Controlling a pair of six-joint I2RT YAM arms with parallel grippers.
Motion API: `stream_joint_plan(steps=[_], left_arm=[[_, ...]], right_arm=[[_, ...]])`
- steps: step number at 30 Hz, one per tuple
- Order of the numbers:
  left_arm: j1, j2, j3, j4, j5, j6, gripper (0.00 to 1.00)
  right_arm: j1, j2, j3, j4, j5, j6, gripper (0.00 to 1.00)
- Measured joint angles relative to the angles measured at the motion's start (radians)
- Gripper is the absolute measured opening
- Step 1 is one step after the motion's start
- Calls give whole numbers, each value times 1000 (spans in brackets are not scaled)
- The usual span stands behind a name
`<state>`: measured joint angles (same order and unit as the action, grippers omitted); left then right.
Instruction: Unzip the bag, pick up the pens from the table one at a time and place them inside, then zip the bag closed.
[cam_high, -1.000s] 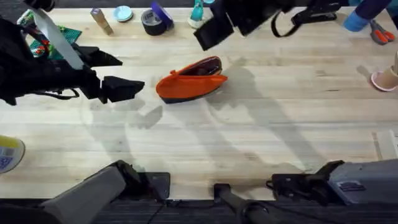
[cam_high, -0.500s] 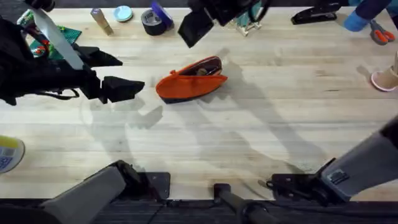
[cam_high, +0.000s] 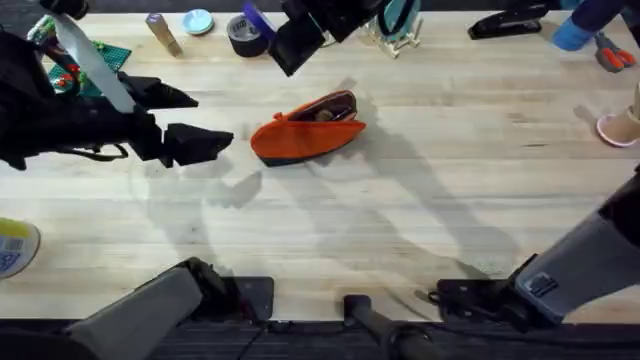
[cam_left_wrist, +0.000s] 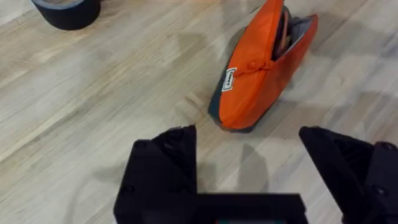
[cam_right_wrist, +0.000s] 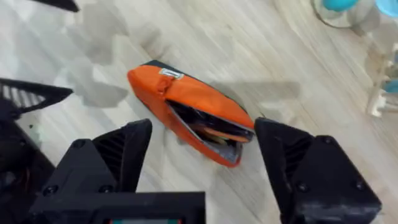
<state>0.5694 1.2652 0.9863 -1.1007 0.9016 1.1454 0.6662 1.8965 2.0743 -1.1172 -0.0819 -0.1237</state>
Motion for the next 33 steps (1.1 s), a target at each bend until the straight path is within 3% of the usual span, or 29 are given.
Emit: stream_joint_plan(steps=[12, 33], left_arm=[[0, 0, 0, -3, 0, 0, 995], [0, 0, 0, -6, 0, 0, 995]], right_arm=[[28, 10, 1, 2, -116, -64, 996], [102, 93, 1, 14, -154, -90, 995]])
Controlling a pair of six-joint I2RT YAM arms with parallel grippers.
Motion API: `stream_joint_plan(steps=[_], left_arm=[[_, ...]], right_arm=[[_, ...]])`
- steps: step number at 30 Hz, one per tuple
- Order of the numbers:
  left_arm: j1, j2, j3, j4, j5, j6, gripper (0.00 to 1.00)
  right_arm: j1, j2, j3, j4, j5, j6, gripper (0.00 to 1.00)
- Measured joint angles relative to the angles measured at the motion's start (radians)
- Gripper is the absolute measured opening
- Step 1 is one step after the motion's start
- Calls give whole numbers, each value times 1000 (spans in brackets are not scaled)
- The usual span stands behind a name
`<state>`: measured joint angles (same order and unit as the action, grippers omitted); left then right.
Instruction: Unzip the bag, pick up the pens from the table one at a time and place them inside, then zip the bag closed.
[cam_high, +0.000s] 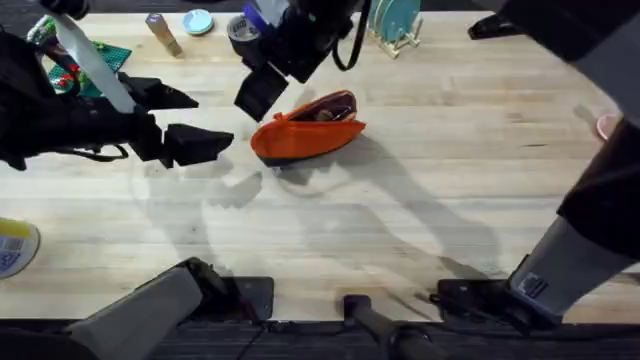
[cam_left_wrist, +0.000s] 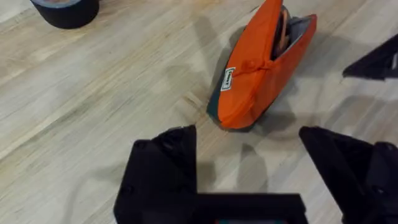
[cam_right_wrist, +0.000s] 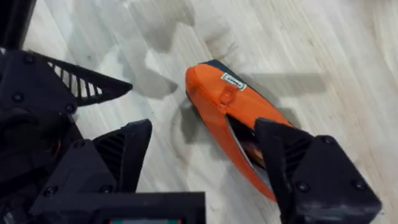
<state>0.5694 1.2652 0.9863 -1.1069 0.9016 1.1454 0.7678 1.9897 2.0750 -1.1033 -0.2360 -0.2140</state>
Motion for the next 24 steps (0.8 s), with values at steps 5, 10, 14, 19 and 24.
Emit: stream_joint_plan(steps=[5, 10, 14, 19, 24], left_arm=[[0, 0, 0, -1, 0, 0, 995], [0, 0, 0, -1, 0, 0, 994], [0, 0, 0, -2, 0, 0, 995], [0, 0, 0, -4, 0, 0, 995], [0, 0, 0, -4, 0, 0, 994]], right_arm=[[19, 18, 0, 9, -5, 4, 996], [27, 20, 0, 15, -5, 15, 996], [27, 23, 2, 43, -5, 56, 996], [27, 44, 3, 70, 29, 116, 995], [27, 76, 3, 75, 71, 185, 996]])
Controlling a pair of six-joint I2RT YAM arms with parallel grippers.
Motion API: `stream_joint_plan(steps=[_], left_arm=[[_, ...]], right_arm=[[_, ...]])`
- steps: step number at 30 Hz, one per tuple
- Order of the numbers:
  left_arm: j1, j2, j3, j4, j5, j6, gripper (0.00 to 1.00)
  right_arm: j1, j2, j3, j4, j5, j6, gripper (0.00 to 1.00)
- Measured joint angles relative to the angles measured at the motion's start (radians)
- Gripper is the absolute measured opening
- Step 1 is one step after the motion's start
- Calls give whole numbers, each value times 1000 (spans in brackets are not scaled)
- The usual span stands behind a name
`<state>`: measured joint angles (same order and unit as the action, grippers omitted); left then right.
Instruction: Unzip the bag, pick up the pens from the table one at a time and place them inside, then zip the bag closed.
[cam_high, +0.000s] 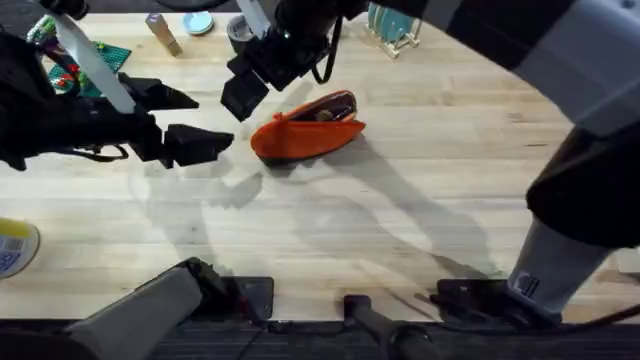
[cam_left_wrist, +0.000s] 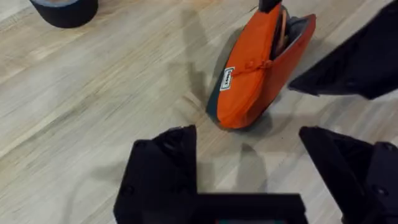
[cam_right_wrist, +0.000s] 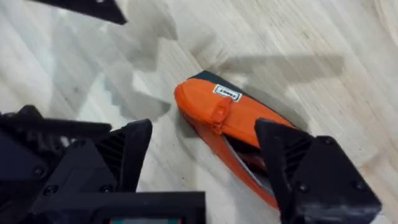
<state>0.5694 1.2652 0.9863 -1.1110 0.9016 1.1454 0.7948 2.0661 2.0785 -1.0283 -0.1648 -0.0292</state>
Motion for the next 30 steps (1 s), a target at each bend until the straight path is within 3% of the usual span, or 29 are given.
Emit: stream_joint_plan(steps=[14, 30], left_arm=[[0, 0, 0, 0, 0, 0, 995], [0, 0, 0, 0, 0, 0, 995]], right_arm=[[1, 24, 0, 4, 106, 118, 996], [1, 102, 0, 4, 121, 164, 953]])
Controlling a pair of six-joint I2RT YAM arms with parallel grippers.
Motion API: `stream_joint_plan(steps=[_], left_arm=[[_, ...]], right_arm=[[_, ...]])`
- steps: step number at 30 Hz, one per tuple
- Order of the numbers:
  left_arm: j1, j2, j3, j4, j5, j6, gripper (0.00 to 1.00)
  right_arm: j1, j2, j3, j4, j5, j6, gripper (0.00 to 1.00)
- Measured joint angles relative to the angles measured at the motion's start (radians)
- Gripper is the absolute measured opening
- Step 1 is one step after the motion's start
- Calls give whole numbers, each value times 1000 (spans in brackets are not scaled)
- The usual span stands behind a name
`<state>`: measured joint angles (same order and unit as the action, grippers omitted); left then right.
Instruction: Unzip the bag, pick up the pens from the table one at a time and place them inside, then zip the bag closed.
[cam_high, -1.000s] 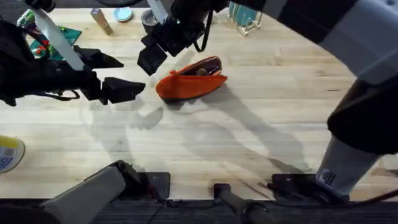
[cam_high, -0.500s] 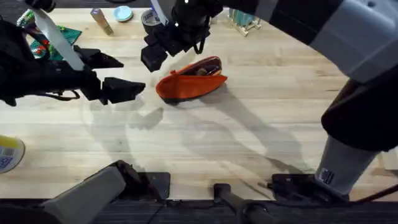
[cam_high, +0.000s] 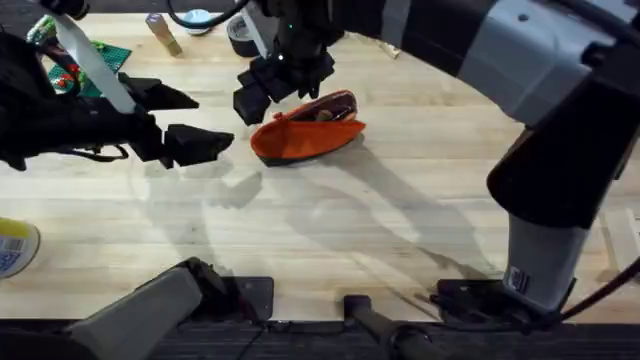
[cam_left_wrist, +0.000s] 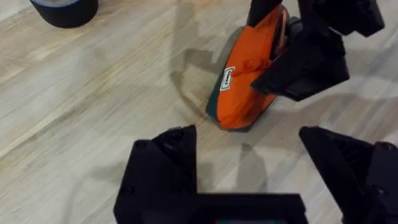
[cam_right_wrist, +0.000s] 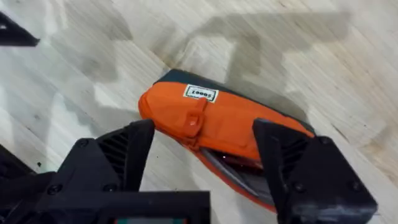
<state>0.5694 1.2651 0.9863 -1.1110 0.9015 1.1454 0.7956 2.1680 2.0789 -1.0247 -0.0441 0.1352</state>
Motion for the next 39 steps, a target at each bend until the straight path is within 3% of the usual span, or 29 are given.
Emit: stream_joint_plan(steps=[14, 26, 31, 35, 39], left_arm=[[0, 0, 0, 0, 0, 0, 995], [0, 0, 0, 0, 0, 0, 995], [0, 0, 0, 0, 0, 0, 995], [0, 0, 0, 0, 0, 0, 995], [0, 0, 0, 0, 0, 0, 995]], right_arm=[[2, 2, 0, -13, 0, 22, 872], [3, 31, 2, -26, -1, 23, 862], [4, 31, 2, -23, -2, 25, 779], [12, 31, 2, -19, -7, 27, 569], [14, 31, 3, -18, -9, 29, 473]])
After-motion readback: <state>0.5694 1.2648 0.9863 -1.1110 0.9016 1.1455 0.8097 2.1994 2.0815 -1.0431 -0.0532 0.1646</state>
